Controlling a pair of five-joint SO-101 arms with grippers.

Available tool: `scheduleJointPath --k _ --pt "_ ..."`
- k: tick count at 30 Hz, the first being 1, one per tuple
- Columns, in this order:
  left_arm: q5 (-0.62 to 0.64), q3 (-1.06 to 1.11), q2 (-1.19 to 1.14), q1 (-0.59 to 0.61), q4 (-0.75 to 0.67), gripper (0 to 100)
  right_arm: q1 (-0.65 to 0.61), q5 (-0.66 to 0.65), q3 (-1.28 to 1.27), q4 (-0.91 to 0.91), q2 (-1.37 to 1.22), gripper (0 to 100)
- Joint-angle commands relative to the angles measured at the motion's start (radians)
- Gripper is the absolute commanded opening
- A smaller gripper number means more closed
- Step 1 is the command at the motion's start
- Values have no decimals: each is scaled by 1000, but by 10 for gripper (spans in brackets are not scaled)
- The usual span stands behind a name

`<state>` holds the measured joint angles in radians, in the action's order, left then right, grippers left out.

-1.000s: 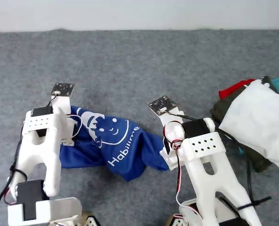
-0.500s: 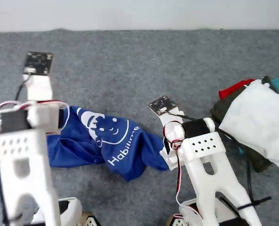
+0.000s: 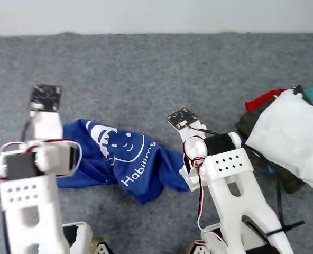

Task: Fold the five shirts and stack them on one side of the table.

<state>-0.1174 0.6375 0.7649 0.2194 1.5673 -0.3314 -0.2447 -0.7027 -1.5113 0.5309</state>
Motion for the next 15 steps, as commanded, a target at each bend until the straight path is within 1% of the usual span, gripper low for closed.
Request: scheduleJointPath --k 1,7,11,15 --pt "11 130 -86 -8 -114 197 -8 11 3 10 5 376" --pt "11 120 -351 -8 -222 208 -8 11 3 10 5 376" --pt "11 25 -496 -6 -265 209 -8 11 3 10 2 376" --pt "11 -68 -606 -3 -273 209 -7 11 2 10 -1 376"
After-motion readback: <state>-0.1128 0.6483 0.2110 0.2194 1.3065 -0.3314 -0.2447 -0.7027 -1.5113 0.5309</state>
